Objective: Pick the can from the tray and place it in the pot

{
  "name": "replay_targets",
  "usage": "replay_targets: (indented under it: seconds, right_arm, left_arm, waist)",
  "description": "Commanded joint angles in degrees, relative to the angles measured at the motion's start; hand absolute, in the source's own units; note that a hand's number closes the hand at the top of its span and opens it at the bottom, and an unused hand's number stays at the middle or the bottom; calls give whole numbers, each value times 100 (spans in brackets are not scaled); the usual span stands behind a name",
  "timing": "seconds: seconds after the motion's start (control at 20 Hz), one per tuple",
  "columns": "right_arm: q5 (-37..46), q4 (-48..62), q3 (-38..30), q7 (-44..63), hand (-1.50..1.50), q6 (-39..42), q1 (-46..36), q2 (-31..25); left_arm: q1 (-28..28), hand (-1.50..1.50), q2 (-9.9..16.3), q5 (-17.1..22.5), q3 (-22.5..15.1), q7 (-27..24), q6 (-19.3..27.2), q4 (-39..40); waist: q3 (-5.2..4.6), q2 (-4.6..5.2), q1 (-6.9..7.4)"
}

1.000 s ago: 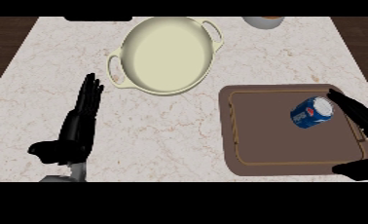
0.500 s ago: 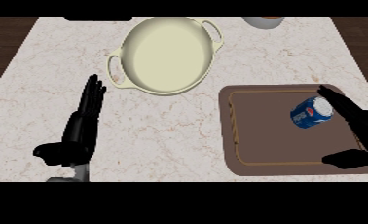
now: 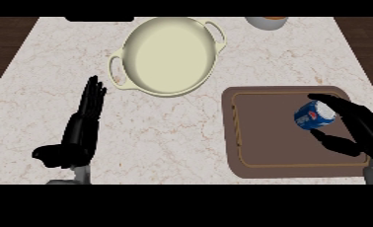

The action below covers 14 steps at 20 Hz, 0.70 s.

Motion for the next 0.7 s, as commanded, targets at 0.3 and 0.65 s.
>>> replay_targets:
  seconds: [0.3, 0.65]
  right_arm:
    - [185, 150, -98, -315, 150, -651, -254, 228]
    - [1782, 336, 2095, 1764, 150, -166, -1156, 2188]
  left_arm:
    - [-139, 0, -195, -120, 154, -76, -177, 249]
    - [-409, 0, -134, -166, -217, 89, -366, 108]
  waist:
    - [21, 17, -8]
    - [-62, 234, 1032]
